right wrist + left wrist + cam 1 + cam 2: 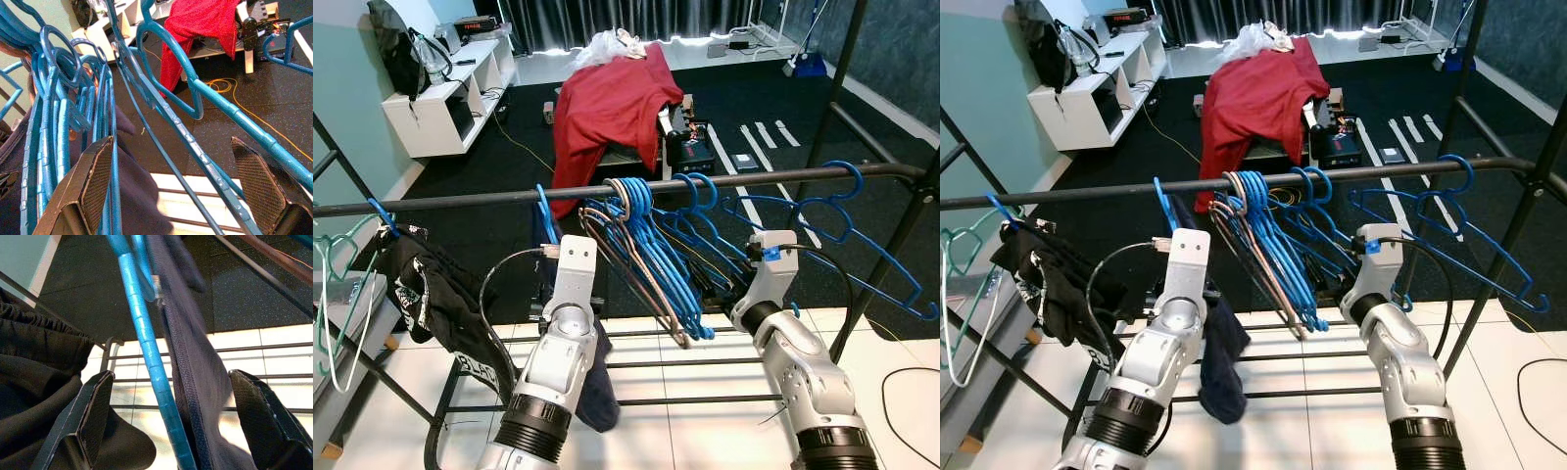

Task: Hang hanger

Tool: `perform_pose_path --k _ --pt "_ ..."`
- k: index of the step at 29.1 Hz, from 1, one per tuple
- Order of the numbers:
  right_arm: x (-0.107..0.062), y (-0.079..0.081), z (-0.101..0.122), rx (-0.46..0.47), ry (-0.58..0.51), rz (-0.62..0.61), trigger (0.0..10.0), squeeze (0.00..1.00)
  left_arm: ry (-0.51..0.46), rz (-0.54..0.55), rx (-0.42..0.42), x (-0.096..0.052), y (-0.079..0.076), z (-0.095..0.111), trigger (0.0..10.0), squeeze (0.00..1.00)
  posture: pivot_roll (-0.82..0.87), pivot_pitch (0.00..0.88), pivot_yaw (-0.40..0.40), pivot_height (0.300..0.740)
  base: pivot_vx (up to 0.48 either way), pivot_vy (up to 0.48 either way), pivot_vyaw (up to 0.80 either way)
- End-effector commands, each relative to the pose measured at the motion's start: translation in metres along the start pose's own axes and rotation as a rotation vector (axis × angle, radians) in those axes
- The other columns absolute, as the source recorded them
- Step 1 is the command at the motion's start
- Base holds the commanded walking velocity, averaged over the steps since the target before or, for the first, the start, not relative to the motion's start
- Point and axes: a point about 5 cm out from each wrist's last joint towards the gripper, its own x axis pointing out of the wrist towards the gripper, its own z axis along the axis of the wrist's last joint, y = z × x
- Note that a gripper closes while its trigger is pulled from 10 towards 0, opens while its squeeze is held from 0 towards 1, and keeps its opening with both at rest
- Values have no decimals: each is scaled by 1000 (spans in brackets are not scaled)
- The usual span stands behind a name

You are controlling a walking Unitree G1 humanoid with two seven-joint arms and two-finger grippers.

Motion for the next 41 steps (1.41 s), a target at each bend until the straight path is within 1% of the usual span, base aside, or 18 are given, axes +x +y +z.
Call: perform_pose_path --k 1,2,3,8,20,23,24,25,26,27,28,29,30,32,33,34,37,41 --pt "1 4 0 14 -2 9 10000 0 -31 -12 2 0 1 5 6353 0 -102 77 108 735 0 0 0" --pt "1 4 0 13 -2 8 10000 0 -73 -55 -11 0 3 9 2118 0 -102 76 106 735 0 0 0" --pt "1 3 0 12 -2 8 10000 0 -98 -101 -19 -1 4 10 0 0 -102 76 105 735 0 0 0" --pt "2 2 1 8 0 7 10000 0 -85 -170 -28 0 5 5 0 0 -104 74 101 735 0 0 0" --pt "3 2 1 1 1 7 10000 0 -88 -165 -25 4 9 5 0 0 -106 69 98 735 0 0 0" --pt "3 1 1 -1 2 6 10000 0 -115 -158 -22 6 14 10 0 0 -109 61 97 735 0 0 0" --pt "3 1 1 -2 3 5 10000 0 -140 -133 -21 8 22 15 0 0 -110 59 97 735 0 0 0" --pt "3 1 1 -2 3 5 10000 0 -140 -133 -21 8 22 15 0 0 -110 59 97 735 0 0 0" --pt "4 0 1 -3 3 4 10000 0 -159 -104 -22 11 32 20 0 0 -108 56 98 735 0 0 0" --pt "4 0 0 -4 5 4 10000 0 -181 -48 -28 13 50 26 0 0 -103 53 97 735 0 0 0" --pt "4 -1 0 -5 6 3 10000 0 -194 -11 -32 15 62 29 0 0 -102 52 96 735 0 0 0" --pt "4 -1 0 -6 8 3 10000 0 -215 33 -45 13 80 31 0 0 -95 49 91 735 0 0 0" --pt "4 -1 0 -6 8 3 10000 0 -215 33 -45 13 80 31 0 0 -95 49 91 735 0 0 0" --pt "4 -2 -1 -8 12 5 10000 0 -256 71 -57 6 107 30 0 0 -88 45 84 735 0 0 0" --pt "4 -3 -2 -9 14 6 10000 0 -265 83 -58 3 114 27 0 0 -86 45 83 735 0 0 0" --pt "4 -3 -2 -9 14 6 10000 0 -265 83 -58 3 114 27 0 0 -86 45 83 735 0 0 0" --pt "5 -4 -2 -16 22 11 10000 0 -263 87 -56 -12 128 8 0 0 -80 40 75 735 0 0 0" --pt "5 -4 -3 -18 24 12 10000 0 -260 83 -54 -16 129 3 0 0 -79 40 75 735 0 0 0"
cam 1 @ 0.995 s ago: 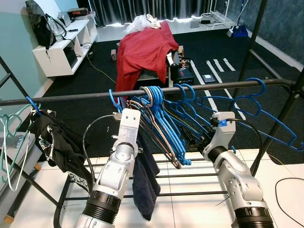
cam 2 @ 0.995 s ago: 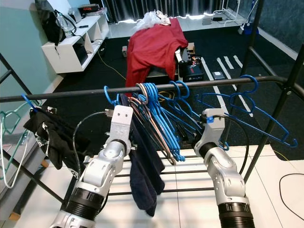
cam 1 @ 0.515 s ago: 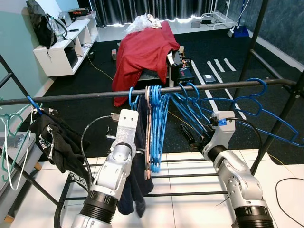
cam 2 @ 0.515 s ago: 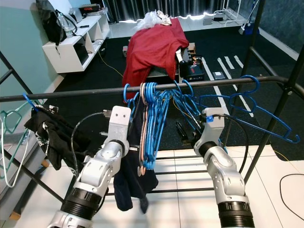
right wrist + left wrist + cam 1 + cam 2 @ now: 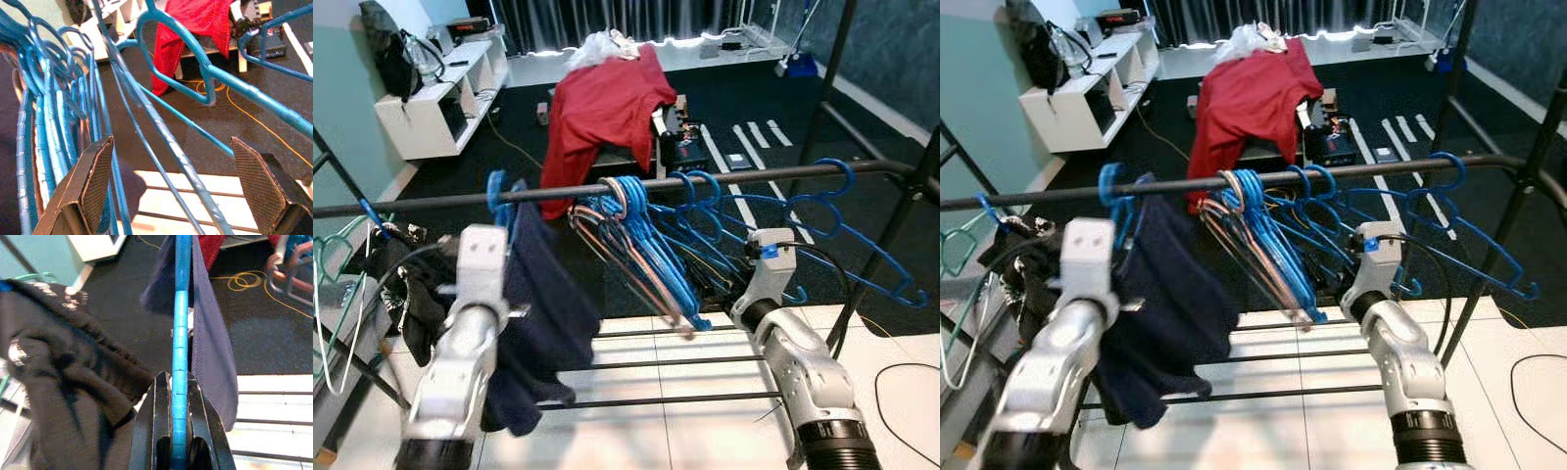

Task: Hang hanger

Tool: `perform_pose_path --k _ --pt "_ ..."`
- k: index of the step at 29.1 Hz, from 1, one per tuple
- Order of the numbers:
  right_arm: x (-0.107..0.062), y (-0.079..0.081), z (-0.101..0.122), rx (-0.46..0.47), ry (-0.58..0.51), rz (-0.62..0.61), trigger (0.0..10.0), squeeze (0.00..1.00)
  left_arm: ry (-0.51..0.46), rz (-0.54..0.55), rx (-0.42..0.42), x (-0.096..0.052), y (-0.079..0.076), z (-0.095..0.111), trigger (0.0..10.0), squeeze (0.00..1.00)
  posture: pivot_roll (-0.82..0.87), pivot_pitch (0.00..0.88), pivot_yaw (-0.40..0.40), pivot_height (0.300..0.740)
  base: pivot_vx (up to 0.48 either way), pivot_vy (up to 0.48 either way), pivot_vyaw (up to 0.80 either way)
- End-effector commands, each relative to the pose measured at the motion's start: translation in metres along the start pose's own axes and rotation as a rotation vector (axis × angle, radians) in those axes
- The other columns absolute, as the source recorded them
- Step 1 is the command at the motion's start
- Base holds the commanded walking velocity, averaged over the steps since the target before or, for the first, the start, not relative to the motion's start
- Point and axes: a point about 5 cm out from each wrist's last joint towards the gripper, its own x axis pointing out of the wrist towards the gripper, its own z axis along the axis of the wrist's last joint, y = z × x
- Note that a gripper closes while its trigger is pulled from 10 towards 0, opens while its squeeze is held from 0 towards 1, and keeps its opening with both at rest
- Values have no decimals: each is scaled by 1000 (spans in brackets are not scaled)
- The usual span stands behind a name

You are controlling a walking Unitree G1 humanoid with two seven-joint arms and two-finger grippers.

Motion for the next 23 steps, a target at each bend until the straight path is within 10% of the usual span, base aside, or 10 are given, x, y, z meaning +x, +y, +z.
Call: perform_pose_path --k 1,3,14,15,23 --pt "1 3 -3 -3 8 14 10000 0 -57 6 -2 -2 5 10 0 0 -79 40 75 735 0 0 0" --pt "1 3 -3 -6 11 17 10000 0 -54 -55 10 -14 7 -1 1843 0 -76 39 71 735 0 0 0" --pt "2 2 -3 -9 13 19 10000 0 -75 -128 39 -32 15 -9 2353 0 -70 44 70 735 0 0 0" --pt "2 1 -2 -8 12 19 10000 0 -76 -127 54 -37 22 -12 10000 0 -63 46 68 735 0 0 0" --pt "3 0 -1 -9 10 19 10000 0 -61 -113 61 -43 30 -18 10000 0 -66 46 65 735 -264 0 0"
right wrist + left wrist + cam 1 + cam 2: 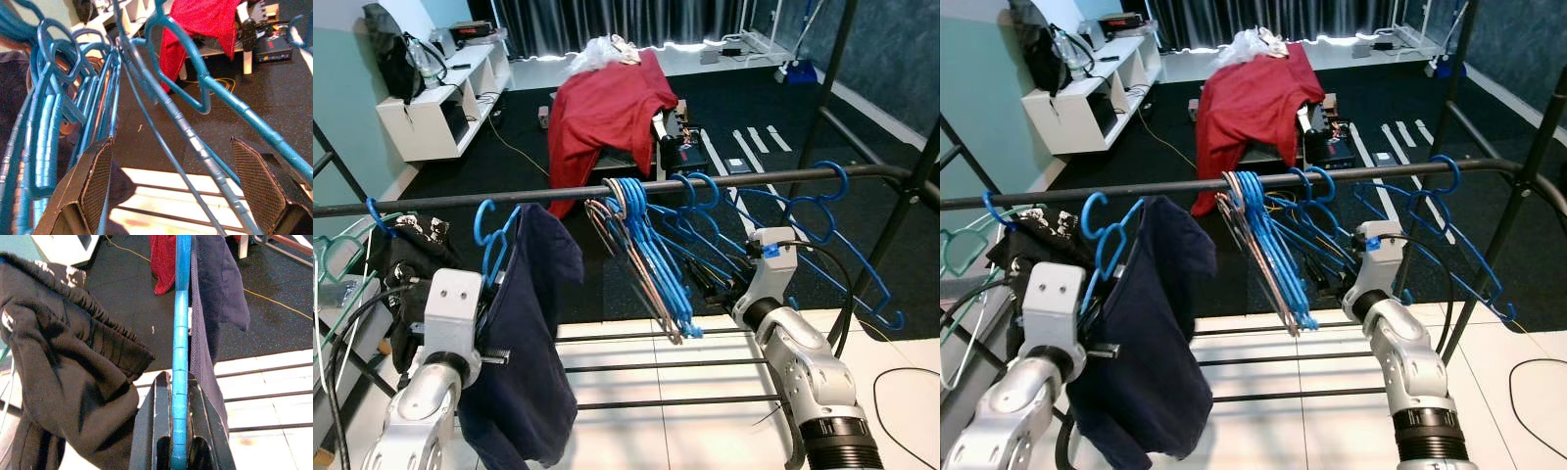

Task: Hang hanger

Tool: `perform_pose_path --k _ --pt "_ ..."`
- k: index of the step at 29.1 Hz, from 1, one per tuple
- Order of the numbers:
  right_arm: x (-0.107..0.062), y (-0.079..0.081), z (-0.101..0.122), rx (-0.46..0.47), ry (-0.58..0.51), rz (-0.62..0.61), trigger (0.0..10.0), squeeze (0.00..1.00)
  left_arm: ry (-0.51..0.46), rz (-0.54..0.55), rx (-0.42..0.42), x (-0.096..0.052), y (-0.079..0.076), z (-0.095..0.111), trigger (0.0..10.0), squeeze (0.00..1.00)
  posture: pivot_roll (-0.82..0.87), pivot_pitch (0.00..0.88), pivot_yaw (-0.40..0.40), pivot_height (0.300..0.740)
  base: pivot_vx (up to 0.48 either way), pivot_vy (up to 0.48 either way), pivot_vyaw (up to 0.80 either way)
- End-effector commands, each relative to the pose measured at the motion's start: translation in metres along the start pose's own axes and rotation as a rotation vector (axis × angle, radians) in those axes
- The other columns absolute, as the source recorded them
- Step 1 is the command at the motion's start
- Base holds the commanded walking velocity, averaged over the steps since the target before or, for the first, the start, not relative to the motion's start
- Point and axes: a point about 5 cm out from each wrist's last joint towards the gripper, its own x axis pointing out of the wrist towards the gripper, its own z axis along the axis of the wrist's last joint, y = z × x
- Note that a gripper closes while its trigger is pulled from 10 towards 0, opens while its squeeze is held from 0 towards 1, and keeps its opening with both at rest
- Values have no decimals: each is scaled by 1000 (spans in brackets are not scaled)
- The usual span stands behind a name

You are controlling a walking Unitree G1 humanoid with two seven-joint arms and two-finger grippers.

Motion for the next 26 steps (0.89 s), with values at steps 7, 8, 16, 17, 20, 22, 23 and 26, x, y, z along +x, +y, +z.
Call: perform_pose_path --k 7,8,16,17,20,22,23,26 --pt "1 -2 0 2 -4 -3 10000 0 -13 90 -58 -1 14 1 10000 0 -73 43 64 735 -480 0 0" --pt "1 -2 0 0 -5 -3 10000 0 -14 95 -66 0 14 1 10000 0 -76 41 61 735 -480 0 0" --pt "-1 -5 6 -6 -28 5 10000 0 -25 93 -81 0 17 3 10000 0 -72 37 48 735 -480 0 0" --pt "-1 -5 6 -6 -28 5 10000 0 -25 93 -81 0 17 3 10000 0 -72 37 48 735 -480 0 0" --pt "-4 -5 11 14 -52 25 10000 0 -45 70 -65 2 22 8 10000 0 -68 36 43 735 -480 0 0" --pt "-5 -5 14 31 -67 39 10000 0 -59 51 -51 4 25 12 10000 0 -66 36 41 735 -480 0 0" --pt "-7 -5 19 61 -89 62 10000 0 -76 31 -32 7 31 17 10000 0 -65 37 40 735 -480 0 0" --pt "-12 0 37 171 -172 150 10000 0 -114 -23 8 13 49 29 10000 0 -65 37 40 735 -355 0 0"
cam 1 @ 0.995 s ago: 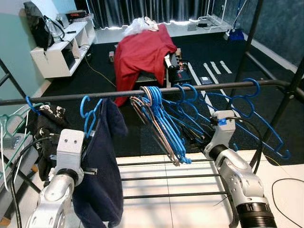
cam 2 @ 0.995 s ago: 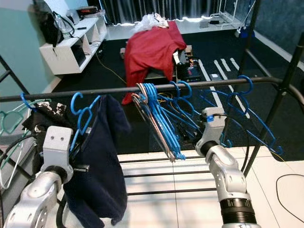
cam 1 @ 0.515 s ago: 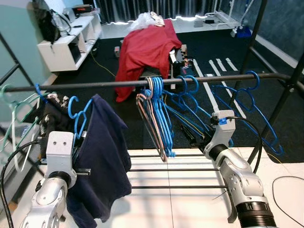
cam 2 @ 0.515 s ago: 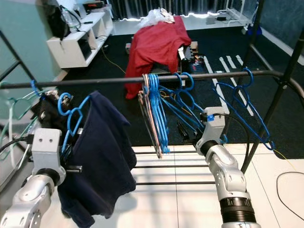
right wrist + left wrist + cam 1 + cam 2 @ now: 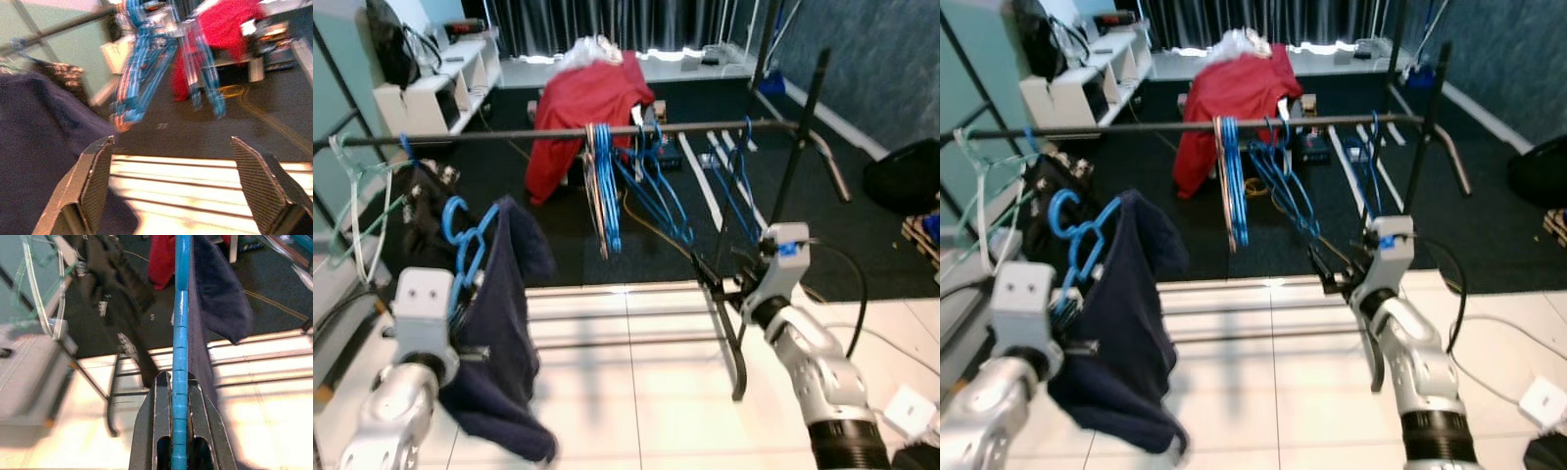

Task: Hang hanger

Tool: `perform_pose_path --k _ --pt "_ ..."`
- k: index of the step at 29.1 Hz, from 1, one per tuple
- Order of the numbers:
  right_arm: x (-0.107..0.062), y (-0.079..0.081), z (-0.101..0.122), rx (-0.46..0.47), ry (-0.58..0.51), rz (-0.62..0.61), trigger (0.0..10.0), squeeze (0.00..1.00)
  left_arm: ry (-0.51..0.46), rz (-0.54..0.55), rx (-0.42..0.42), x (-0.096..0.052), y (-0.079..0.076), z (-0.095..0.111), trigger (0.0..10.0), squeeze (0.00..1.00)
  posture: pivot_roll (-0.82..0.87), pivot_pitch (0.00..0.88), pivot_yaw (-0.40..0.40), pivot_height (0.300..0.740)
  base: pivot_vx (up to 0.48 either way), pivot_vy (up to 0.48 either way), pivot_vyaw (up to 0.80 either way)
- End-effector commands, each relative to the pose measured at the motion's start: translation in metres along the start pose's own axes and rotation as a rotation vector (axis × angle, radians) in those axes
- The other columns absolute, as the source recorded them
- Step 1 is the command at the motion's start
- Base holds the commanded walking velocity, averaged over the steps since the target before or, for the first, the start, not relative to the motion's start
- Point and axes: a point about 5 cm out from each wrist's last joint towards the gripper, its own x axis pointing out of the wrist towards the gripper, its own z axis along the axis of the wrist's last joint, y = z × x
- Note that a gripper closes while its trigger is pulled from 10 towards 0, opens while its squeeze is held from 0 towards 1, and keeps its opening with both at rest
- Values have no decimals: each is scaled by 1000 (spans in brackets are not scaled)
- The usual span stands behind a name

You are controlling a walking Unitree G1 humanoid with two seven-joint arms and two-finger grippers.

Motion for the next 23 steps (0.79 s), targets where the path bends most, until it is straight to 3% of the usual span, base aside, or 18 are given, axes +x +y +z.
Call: perform_pose_path --k 1,4,7,8,11,12,16,19,21,23 --pt "-3 7 19 96 -76 89 10000 0 -64 -41 19 4 15 13 10000 0 -65 37 40 735 -304 0 0" --pt "-5 15 35 168 -141 193 10000 0 -96 -82 47 7 28 24 10000 0 -65 34 38 735 0 0 0" --pt "-10 24 50 209 -200 321 10000 0 -160 -218 69 8 37 45 10000 0 -56 25 30 735 0 0 0" --pt "-10 24 50 209 -200 321 10000 0 -160 -218 69 8 37 45 10000 0 -56 25 30 735 0 0 0" --pt "-13 30 55 202 -226 407 10000 0 -236 -401 98 5 41 71 10000 0 -51 19 29 735 0 0 0" --pt "-13 30 55 202 -226 407 10000 0 -236 -401 98 5 41 71 10000 0 -51 19 29 735 0 0 0" --pt "-14 34 54 181 -205 454 10000 0 -279 -586 136 -1 44 91 10000 0 -45 8 27 735 0 0 0" --pt "-14 34 54 181 -205 454 10000 0 -279 -586 136 -1 44 91 10000 0 -45 8 27 735 0 0 0" --pt "-18 37 57 141 -185 496 10000 0 -270 -705 210 -6 52 103 10000 0 -47 0 29 735 0 0 0" --pt "-20 35 62 122 -185 501 10000 0 -253 -741 249 -7 58 108 10000 0 -48 0 31 735 0 0 0"
